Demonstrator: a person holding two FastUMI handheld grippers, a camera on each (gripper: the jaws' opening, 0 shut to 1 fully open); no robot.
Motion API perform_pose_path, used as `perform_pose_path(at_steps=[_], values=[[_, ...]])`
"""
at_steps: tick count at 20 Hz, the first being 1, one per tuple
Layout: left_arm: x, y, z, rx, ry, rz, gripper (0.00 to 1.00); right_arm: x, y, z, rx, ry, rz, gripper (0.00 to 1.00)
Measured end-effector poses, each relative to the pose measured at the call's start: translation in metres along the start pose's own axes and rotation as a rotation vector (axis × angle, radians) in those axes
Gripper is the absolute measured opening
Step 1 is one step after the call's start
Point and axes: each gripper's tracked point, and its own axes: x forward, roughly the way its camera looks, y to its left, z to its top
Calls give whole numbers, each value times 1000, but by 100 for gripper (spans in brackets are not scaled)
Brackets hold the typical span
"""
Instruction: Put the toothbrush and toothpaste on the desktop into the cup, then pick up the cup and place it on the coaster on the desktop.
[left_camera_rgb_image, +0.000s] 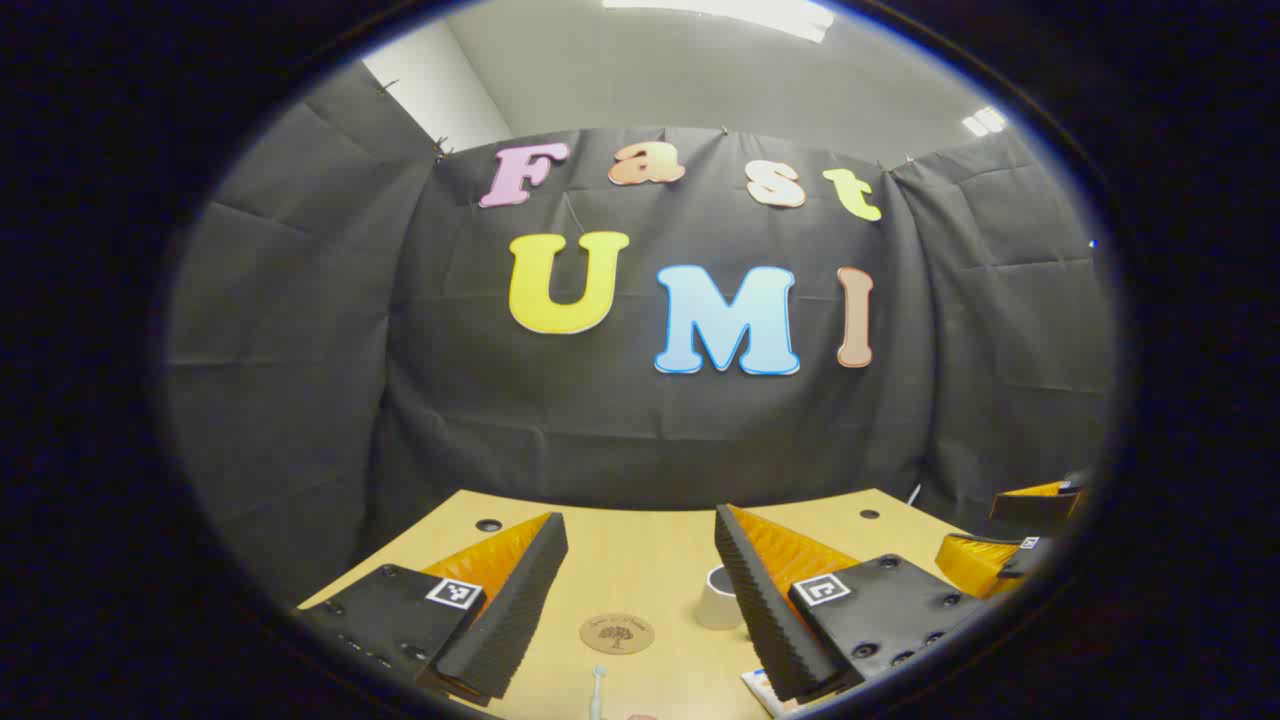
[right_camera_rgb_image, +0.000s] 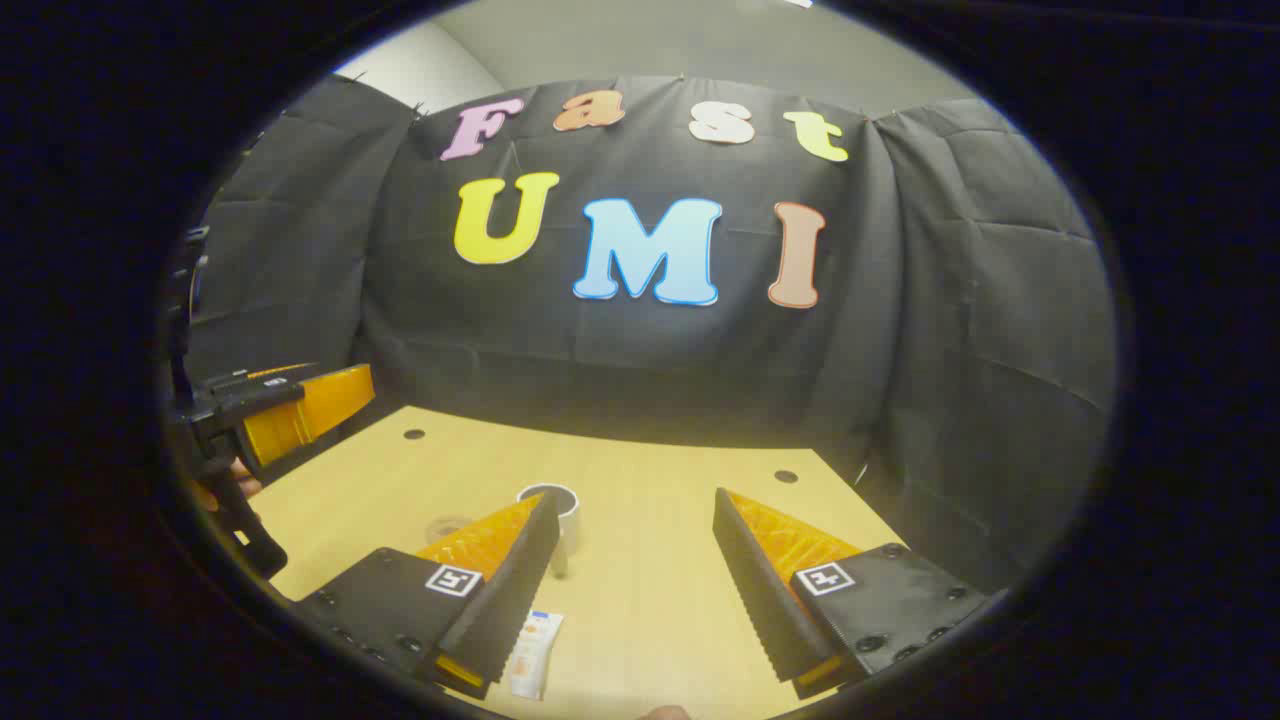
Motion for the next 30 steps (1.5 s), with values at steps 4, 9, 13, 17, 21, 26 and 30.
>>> perform_pose_path(at_steps=[4, 9, 13, 17, 21, 26, 30], values=[[11, 16, -16, 11, 46, 8, 97, 8, 12, -9, -1, 50, 12, 99], [20, 20, -29, 19, 89, -21, 97, 16, 26, -9, -21, 76, 20, 99], [23, 22, -40, 19, 134, -27, 97, 21, 35, -14, -17, 106, 30, 99], [25, 28, -50, 27, 168, -16, 96, 26, 43, -22, -27, 159, 53, 99], [28, 26, -70, 23, 243, -23, 99, 33, 50, -38, -40, 240, 74, 99], [22, 28, -113, 46, 412, -29, 97, 38, 61, -66, 0, 403, 120, 99], [11, 25, -152, 47, 573, -42, 97, 31, 70, -90, 35, 541, 159, 99]])
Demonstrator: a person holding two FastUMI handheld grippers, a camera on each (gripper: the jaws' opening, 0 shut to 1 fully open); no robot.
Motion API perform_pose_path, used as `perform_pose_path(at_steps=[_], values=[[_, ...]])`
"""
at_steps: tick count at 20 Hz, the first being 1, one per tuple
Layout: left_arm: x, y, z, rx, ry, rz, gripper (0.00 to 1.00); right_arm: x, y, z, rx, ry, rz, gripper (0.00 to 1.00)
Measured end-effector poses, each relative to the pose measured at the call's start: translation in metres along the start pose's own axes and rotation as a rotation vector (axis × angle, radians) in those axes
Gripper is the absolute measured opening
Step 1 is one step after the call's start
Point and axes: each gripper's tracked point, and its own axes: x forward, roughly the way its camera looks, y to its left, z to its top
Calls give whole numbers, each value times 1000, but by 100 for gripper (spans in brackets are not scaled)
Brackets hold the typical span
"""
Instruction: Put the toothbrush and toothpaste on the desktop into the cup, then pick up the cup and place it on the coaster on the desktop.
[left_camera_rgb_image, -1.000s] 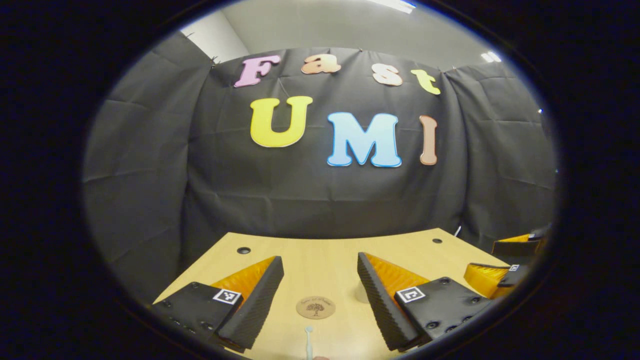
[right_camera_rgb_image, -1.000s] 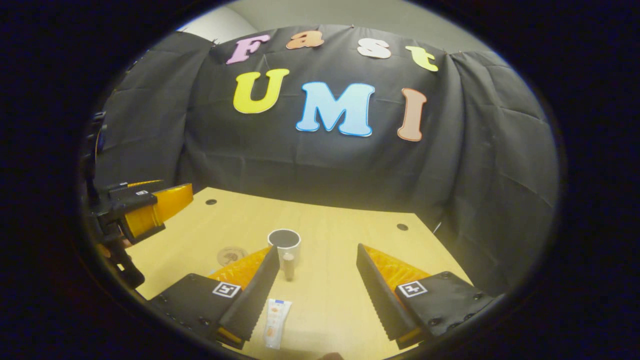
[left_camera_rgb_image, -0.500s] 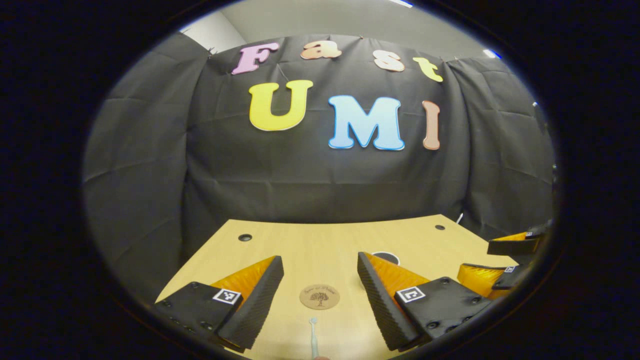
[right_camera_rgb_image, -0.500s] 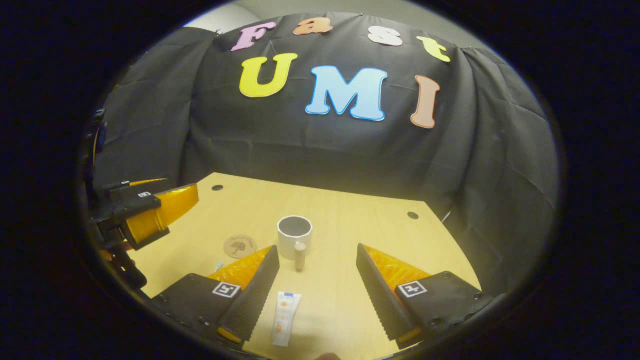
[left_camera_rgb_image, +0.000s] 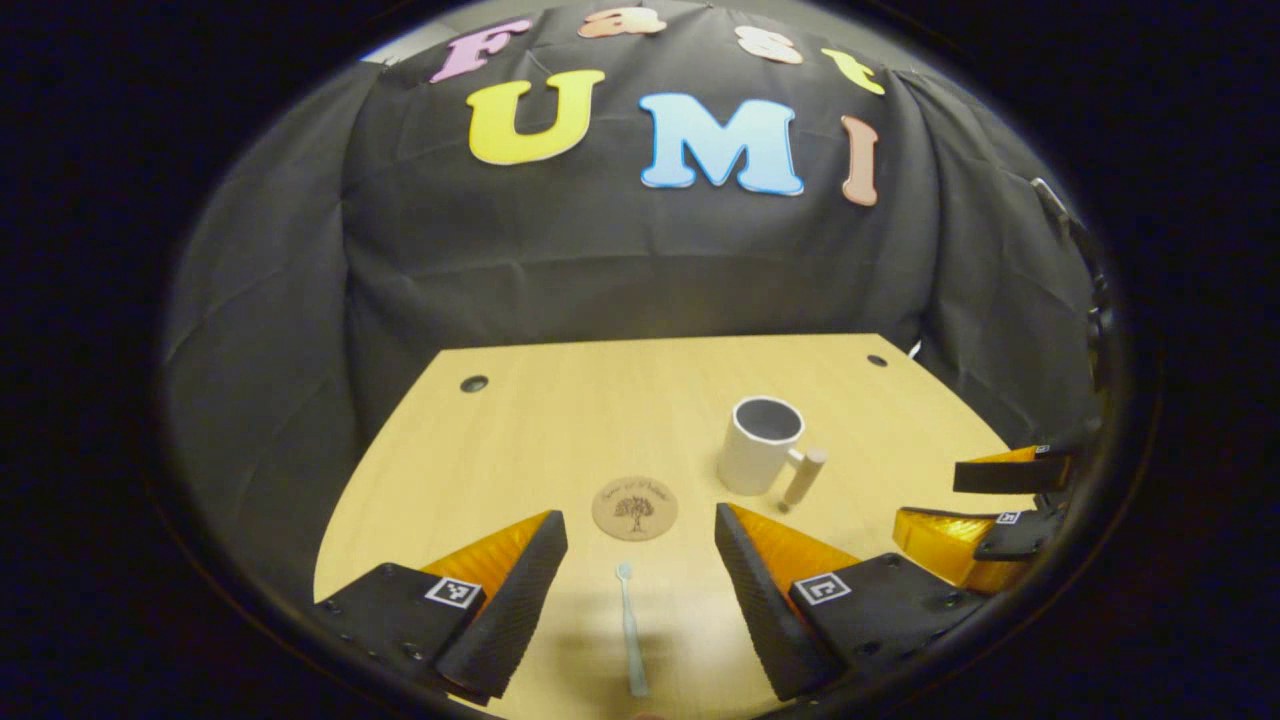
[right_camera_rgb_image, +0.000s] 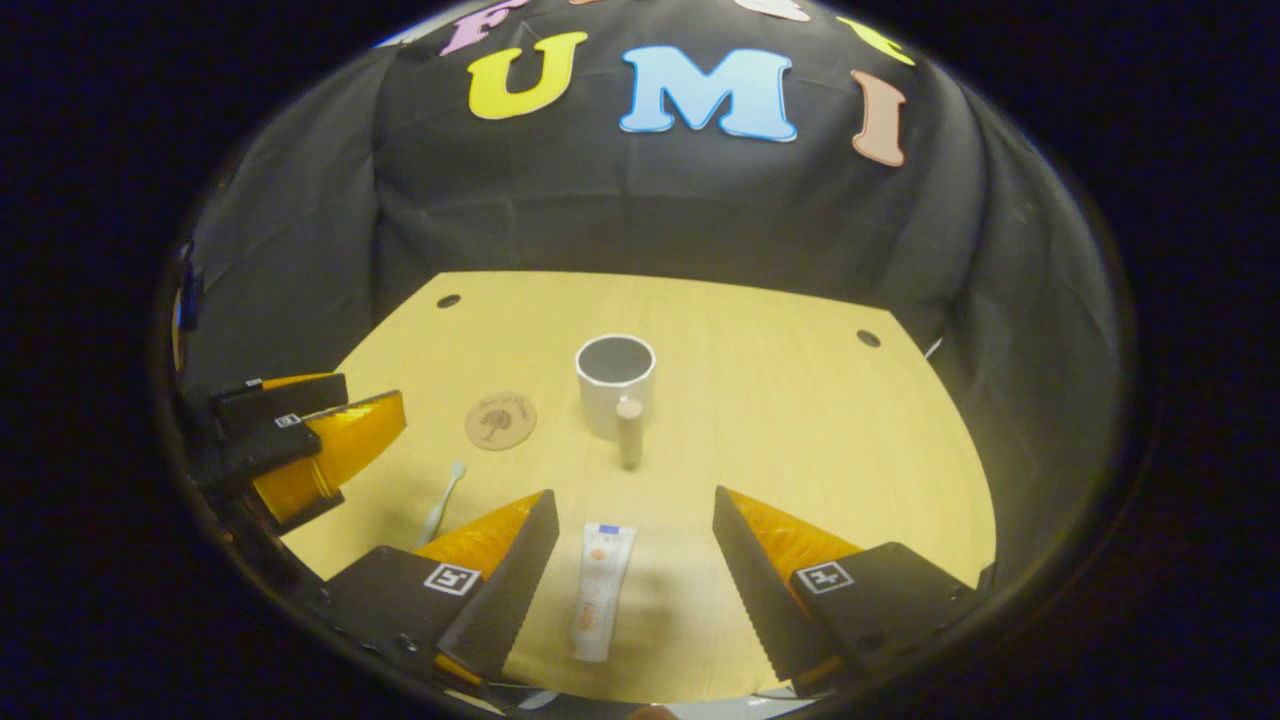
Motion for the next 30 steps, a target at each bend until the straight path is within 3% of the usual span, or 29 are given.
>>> perform_pose_path(at_steps=[9, 15, 20, 30], values=[[29, 7, -92, -105, 382, 21, 99, 37, 14, -44, 12, 250, 37, 99], [41, 6, -137, -95, 599, 11, 99, 67, 22, -75, 69, 434, 66, 98], [51, 10, -157, -73, 720, 16, 99, 80, 26, -97, 63, 547, 69, 96], [57, 4, -176, -43, 887, -17, 98, 101, 22, -110, 45, 631, 35, 94]])
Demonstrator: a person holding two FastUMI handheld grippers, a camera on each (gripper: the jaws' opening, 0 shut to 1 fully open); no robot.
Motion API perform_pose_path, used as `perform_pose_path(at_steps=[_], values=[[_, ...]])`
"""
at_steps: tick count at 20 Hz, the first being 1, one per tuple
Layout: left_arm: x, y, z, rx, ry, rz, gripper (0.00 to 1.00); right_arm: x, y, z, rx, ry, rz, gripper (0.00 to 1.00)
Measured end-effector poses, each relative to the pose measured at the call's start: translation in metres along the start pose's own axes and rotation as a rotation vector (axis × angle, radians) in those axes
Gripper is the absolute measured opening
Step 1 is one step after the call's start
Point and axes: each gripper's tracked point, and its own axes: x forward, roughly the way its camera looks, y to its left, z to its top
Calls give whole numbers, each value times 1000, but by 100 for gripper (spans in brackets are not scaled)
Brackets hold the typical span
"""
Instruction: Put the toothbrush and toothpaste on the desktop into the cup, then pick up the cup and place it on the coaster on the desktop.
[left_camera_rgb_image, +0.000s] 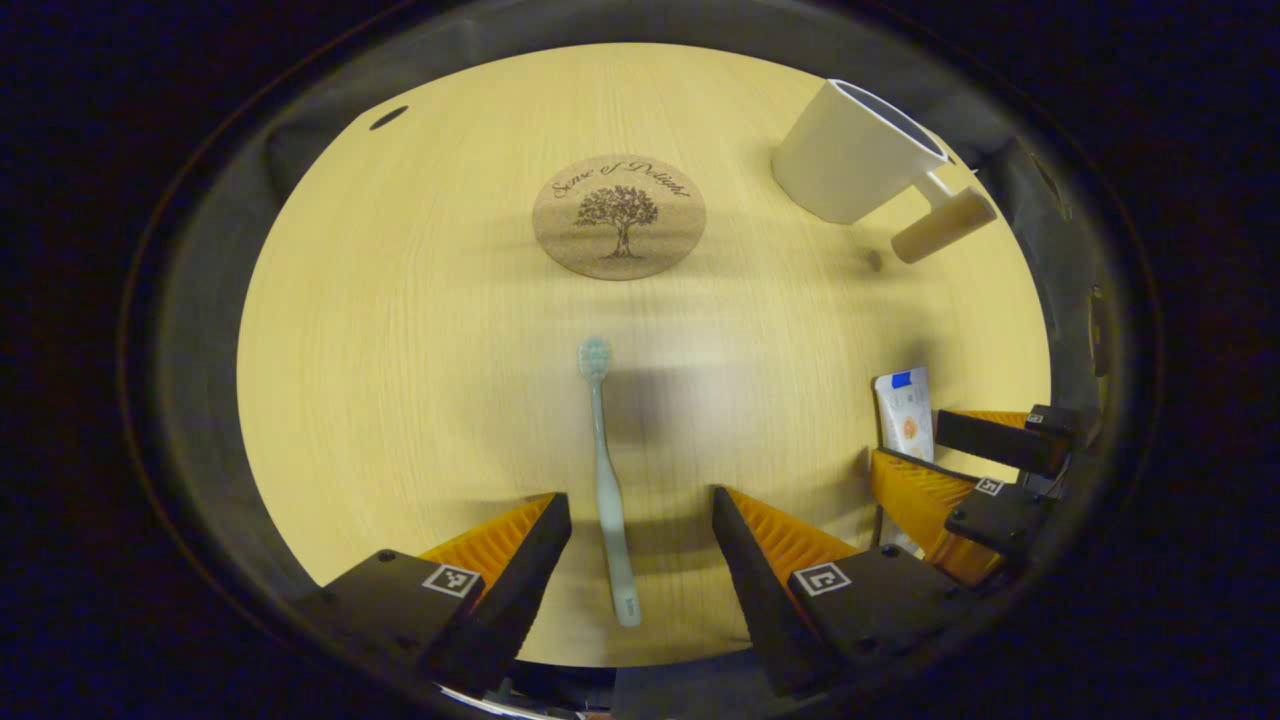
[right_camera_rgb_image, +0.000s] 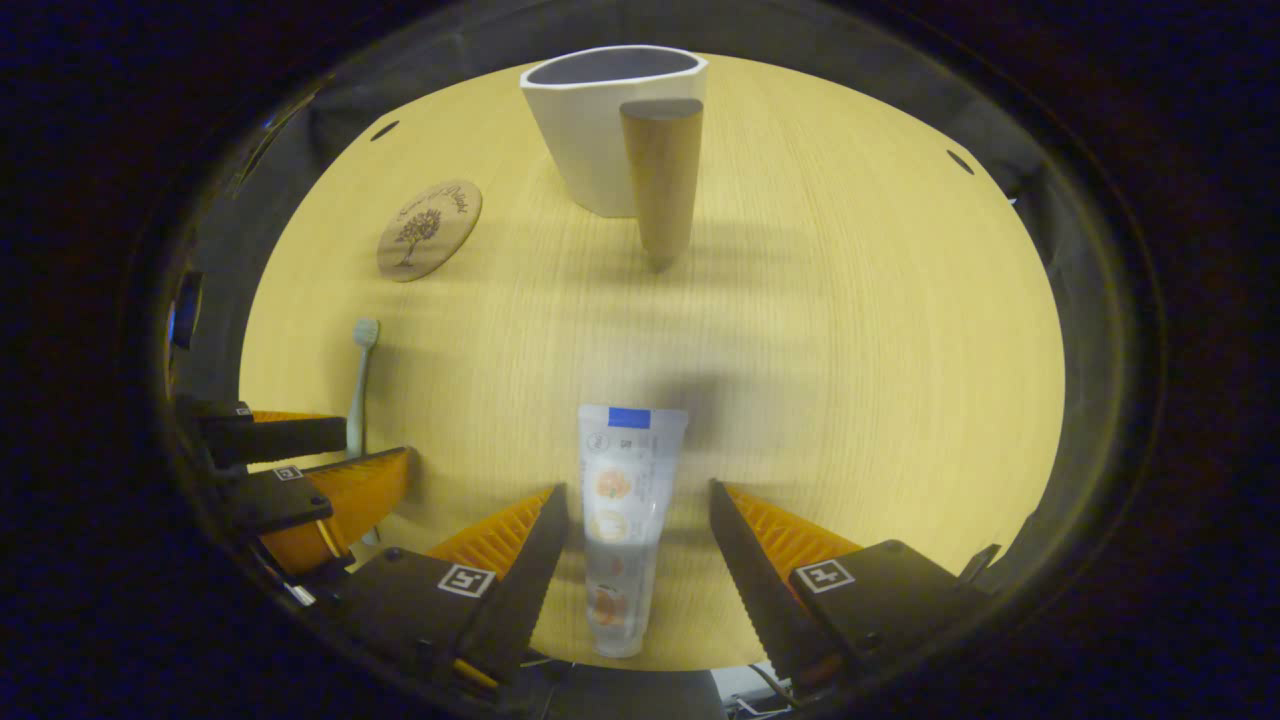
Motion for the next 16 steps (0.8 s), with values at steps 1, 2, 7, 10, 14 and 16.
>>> perform_pose_path(at_steps=[1, 2, 7, 10, 14, 16], values=[[0, 1, -2, 9, 20, 10, 98, 1, -2, 1, -2, 7, -9, 92], [0, 1, -1, 20, 27, 17, 97, 1, -1, 0, -11, 17, -10, 84], [1, 6, -2, 34, 60, 44, 79, 1, -3, 1, -8, 52, -9, 69], [0, 4, -2, 29, 57, 37, 50, 0, -2, -4, -13, 76, -3, 55], [1, 1, -2, 35, 48, 24, 20, 0, -1, -4, 10, 81, 11, 42], [1, 2, -3, 27, 34, 17, 18, -2, 0, -3, 31, 77, 35, 38]])
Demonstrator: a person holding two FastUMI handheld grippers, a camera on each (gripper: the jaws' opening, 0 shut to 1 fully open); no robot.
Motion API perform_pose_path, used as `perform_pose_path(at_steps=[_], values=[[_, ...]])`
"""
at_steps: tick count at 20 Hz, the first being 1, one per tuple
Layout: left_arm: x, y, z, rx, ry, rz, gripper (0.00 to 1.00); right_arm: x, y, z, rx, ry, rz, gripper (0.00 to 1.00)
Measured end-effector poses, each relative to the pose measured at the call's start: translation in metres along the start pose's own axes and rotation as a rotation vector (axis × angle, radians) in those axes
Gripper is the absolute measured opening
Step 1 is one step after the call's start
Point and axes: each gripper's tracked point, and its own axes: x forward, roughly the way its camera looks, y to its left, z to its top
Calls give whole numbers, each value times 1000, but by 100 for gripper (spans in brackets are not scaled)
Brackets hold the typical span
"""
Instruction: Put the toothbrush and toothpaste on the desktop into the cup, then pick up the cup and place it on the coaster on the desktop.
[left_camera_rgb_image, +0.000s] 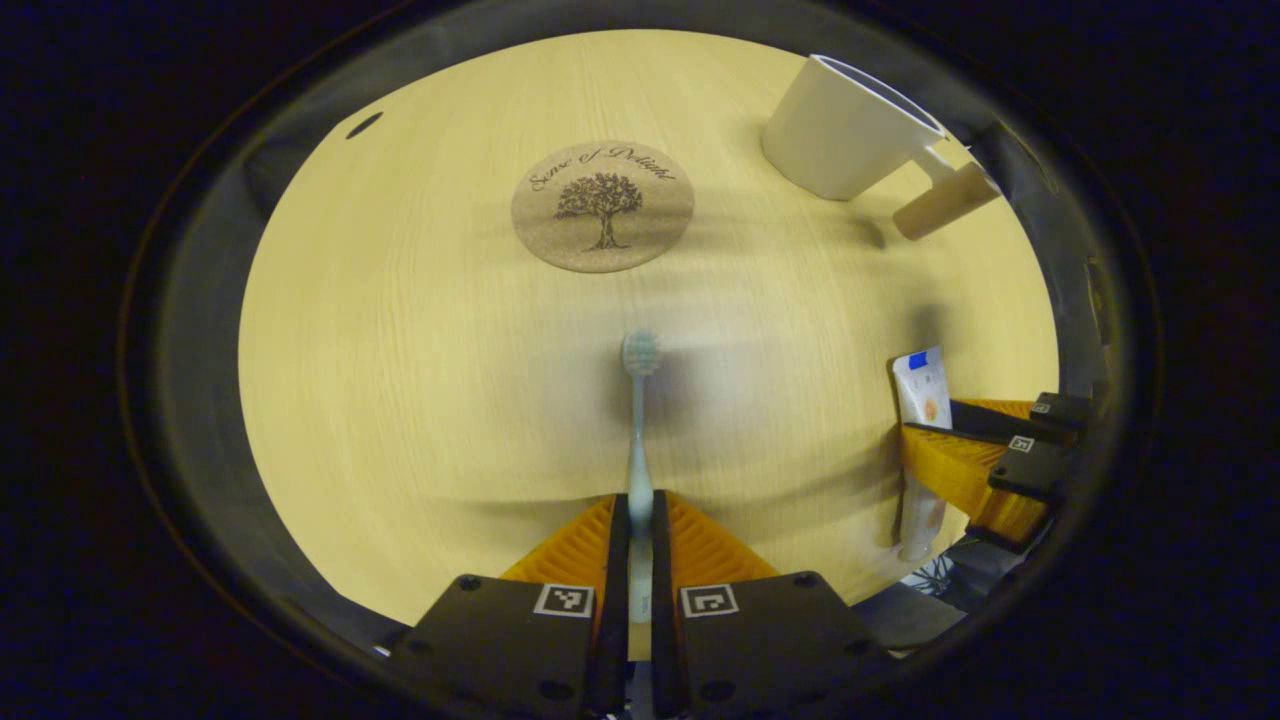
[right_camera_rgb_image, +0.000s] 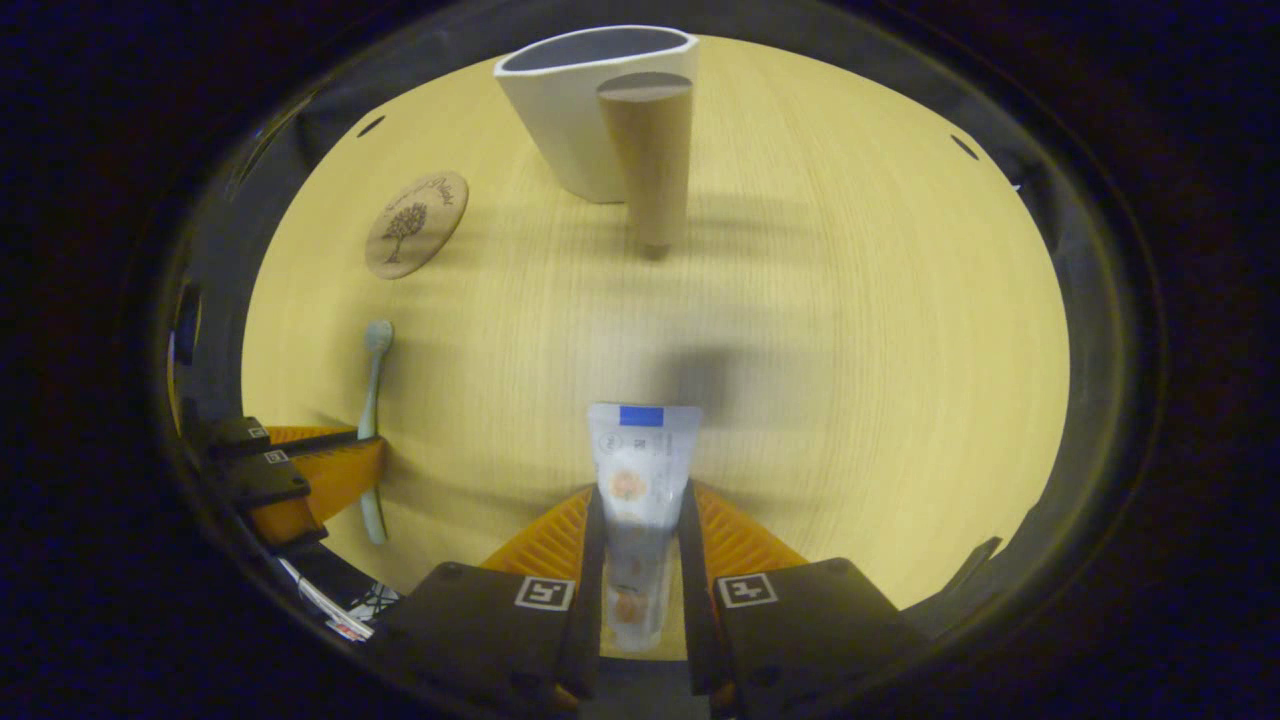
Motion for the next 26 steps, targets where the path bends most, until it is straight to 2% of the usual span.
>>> perform_pose_path(at_steps=[3, 8, 10, 12, 16, 17, 18, 21, 24, 25, 26], values=[[-2, 0, 2, -16, -23, -12, 11, 0, 0, 0, -14, -22, 21, 38], [-8, 0, 1, -40, -135, -23, 8, -7, 8, 1, -45, -118, 51, 39], [-12, -1, 0, -40, -179, -25, 8, -5, 11, -1, -38, -138, 86, 19], [-14, -2, -1, -50, -215, -30, 8, -6, 11, -1, -40, -167, 111, 19], [-22, -2, 3, -88, -302, -47, 8, -21, 9, 6, -72, -299, 117, 19], [-25, -1, 3, -94, -325, -58, 8, -25, 8, 8, -77, -332, 110, 15], [-28, -1, 3, -97, -352, -69, 8, -29, 8, 10, -77, -370, 103, 19], [-43, -6, 7, -113, -443, -107, 8, -44, 9, 20, -76, -516, 82, 19], [-64, -16, 19, -96, -539, -142, 8, -68, 7, 29, -76, -666, 43, 19], [-73, -18, 24, -86, -573, -151, 8, -76, 7, 34, -64, -710, 40, 16], [-82, -20, 30, -75, -602, -157, 8, -86, 9, 39, -52, -759, 46, 19]])
